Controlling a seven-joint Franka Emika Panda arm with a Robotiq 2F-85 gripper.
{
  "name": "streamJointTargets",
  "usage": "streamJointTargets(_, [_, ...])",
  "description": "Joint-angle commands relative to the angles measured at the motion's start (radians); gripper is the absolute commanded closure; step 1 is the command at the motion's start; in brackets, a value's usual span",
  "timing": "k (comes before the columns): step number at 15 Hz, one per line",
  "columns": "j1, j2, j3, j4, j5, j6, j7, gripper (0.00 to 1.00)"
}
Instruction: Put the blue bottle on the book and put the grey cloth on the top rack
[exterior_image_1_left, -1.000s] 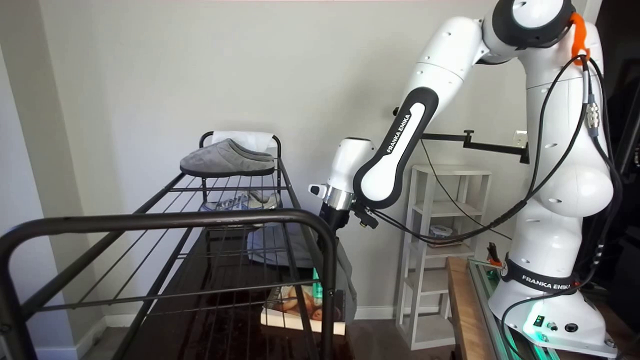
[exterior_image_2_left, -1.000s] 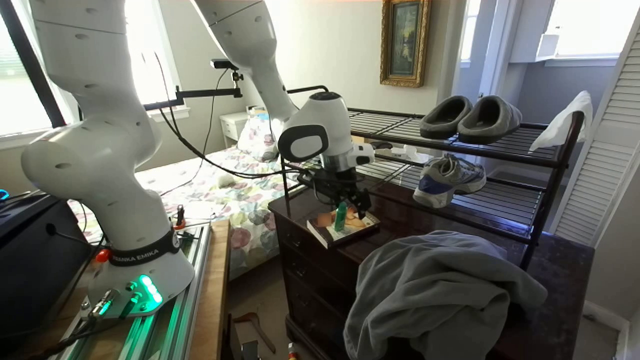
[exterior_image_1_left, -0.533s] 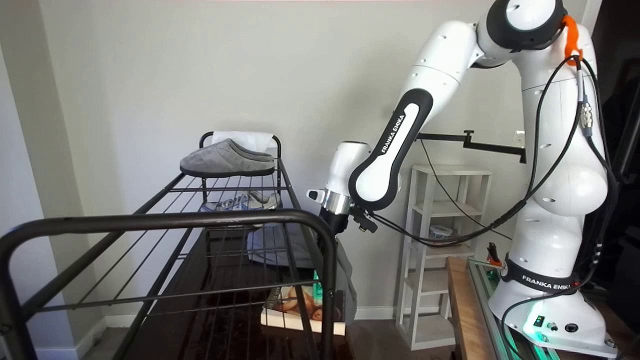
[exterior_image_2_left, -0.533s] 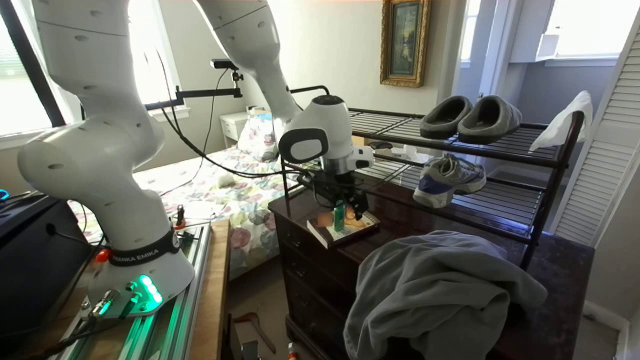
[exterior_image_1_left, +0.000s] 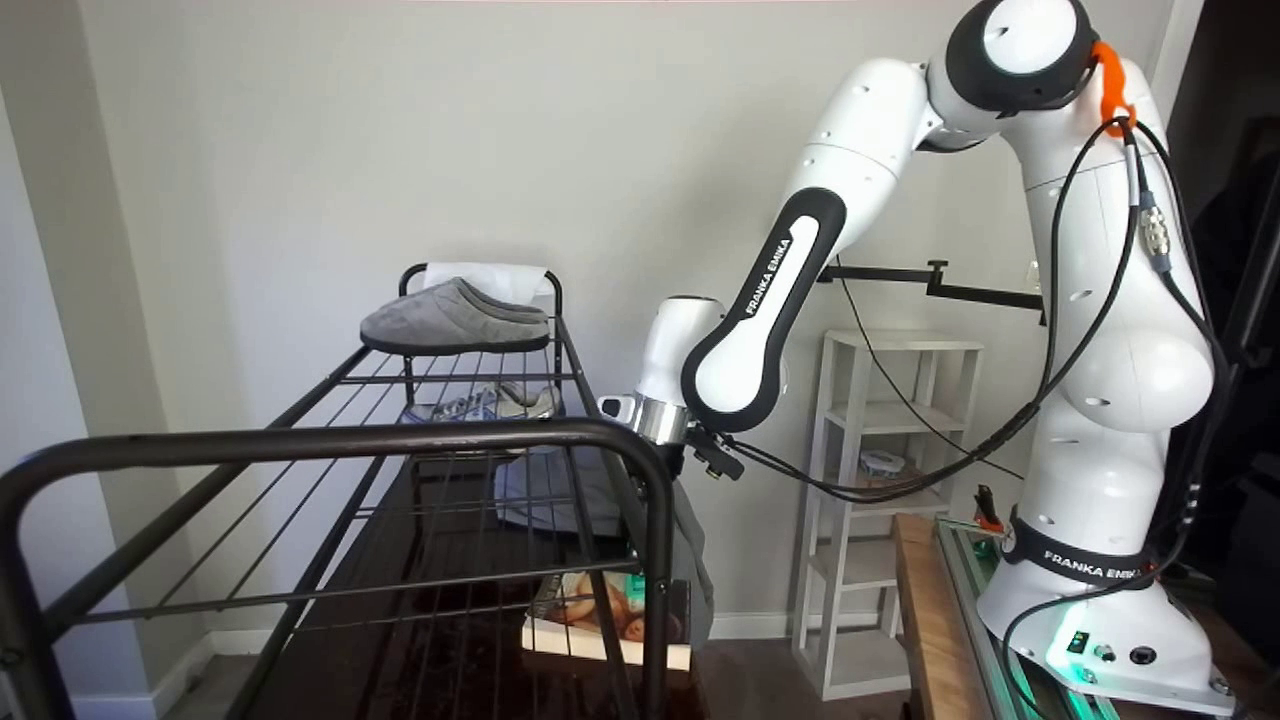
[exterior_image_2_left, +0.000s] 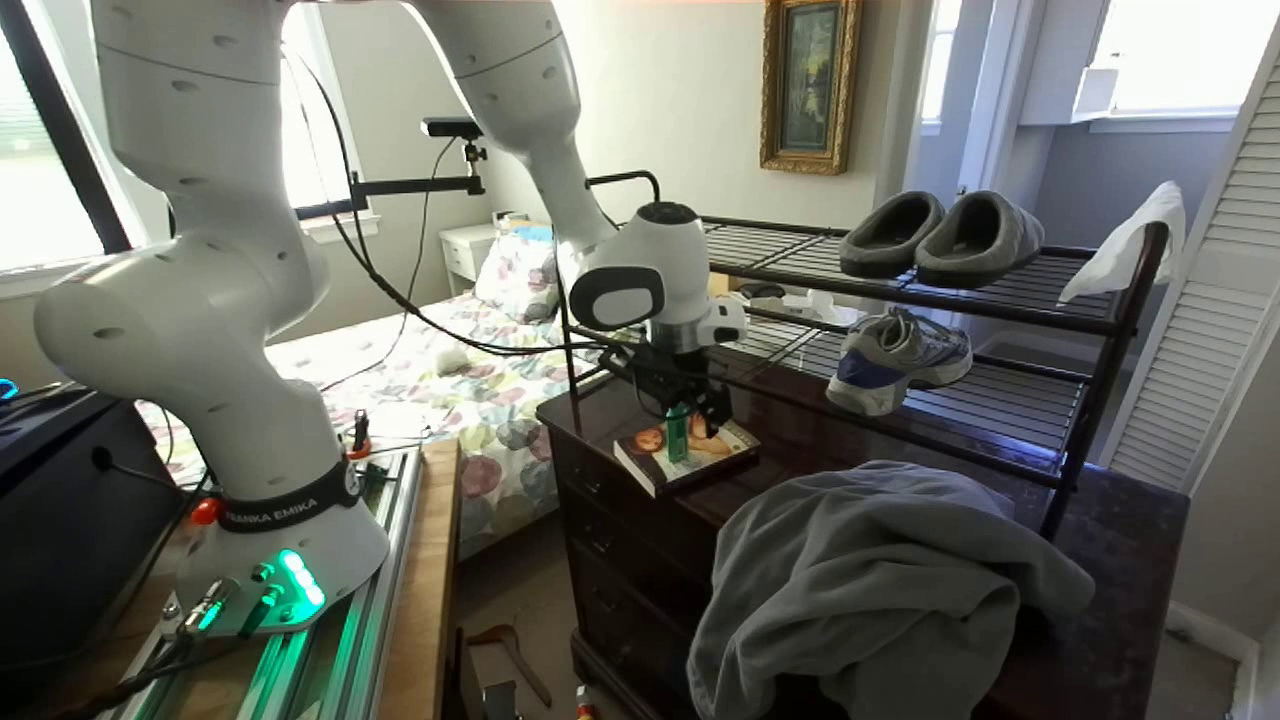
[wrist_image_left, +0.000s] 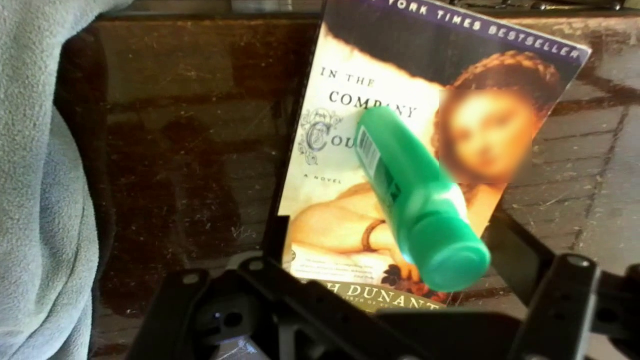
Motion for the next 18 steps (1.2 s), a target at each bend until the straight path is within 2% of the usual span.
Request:
streamJointTargets(1, [-0.044, -0.025, 0.055, 0.009, 0.030, -0.034, -0.046, 0.00])
streamJointTargets(5, [-0.090, -0.066, 0.108, -0.002, 0.058, -0.050, -0.076, 0.00])
streamJointTargets(7, [-0.095, -0.101, 0.110, -0.010, 0.081, -0.063, -0.087, 0.00])
streamJointTargets(11, [-0.198, -0.137, 0.197, -0.008, 0.133, -0.085, -0.136, 0.00])
streamJointTargets(13, [-0.235, -0.171, 0.218, -0.018, 0.160, -0.078, -0.163, 0.00])
streamJointTargets(15, [-0.262, -0.203, 0.222, -0.030, 0.173, -0.076, -0.171, 0.00])
streamJointTargets(18, [-0.282, -0.251, 0.163, -0.069, 0.120, -0.061, -0.120, 0.00])
